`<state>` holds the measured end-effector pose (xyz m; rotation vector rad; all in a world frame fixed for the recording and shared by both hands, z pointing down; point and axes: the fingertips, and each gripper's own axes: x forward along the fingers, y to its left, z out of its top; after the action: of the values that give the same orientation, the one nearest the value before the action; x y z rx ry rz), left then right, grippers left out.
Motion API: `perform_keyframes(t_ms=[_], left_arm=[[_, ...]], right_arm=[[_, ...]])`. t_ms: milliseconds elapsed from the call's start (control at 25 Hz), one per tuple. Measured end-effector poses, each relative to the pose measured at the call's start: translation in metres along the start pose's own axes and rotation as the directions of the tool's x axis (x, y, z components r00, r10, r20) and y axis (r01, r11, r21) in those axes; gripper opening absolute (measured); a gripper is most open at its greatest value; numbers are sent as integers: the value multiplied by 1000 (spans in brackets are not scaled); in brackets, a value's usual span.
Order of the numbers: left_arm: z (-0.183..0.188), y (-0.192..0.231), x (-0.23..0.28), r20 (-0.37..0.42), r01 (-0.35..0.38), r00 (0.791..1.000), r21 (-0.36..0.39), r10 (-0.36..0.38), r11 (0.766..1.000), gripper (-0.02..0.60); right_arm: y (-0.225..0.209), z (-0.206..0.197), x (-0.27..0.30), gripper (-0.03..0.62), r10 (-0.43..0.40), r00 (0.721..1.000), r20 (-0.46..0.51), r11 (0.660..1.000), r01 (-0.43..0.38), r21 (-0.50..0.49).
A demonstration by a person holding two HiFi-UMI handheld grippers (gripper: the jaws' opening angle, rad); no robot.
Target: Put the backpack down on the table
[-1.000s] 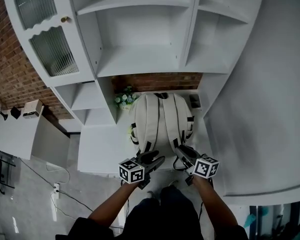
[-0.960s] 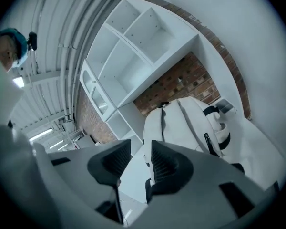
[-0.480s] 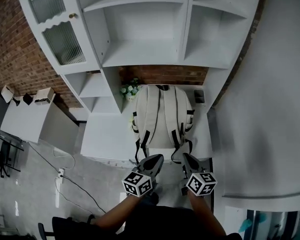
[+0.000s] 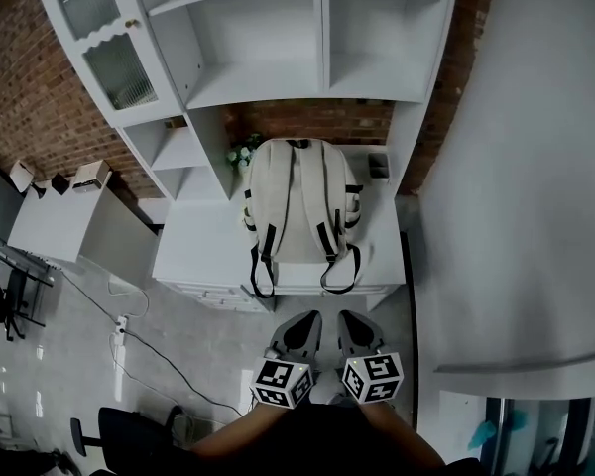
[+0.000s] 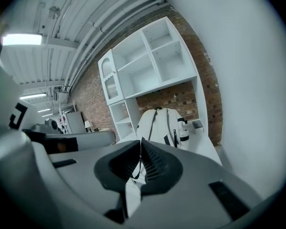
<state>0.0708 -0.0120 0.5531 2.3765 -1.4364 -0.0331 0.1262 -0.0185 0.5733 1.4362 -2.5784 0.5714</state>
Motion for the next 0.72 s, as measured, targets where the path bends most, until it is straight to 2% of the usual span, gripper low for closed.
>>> perform_keyframes(t_ms=[120, 280, 480, 720], left_arm=[[-12, -31, -18, 8, -26, 1000, 37, 26, 999, 20], [-30, -51, -37, 6, -66, 998, 88, 66, 994, 20], [-35, -58, -63, 27, -115, 993, 114, 113, 987, 20], [-31, -55, -81, 62, -177, 983, 118, 170, 977, 20]], right_arm=[[7, -8, -30, 21, 7, 1000, 11, 998, -6, -56], [20, -18, -55, 18, 27, 999, 17, 994, -25, -109], [36, -32, -75, 18, 29, 999, 17, 977, -25, -213], [49, -37, -83, 18, 47, 999, 18, 973, -42, -228]])
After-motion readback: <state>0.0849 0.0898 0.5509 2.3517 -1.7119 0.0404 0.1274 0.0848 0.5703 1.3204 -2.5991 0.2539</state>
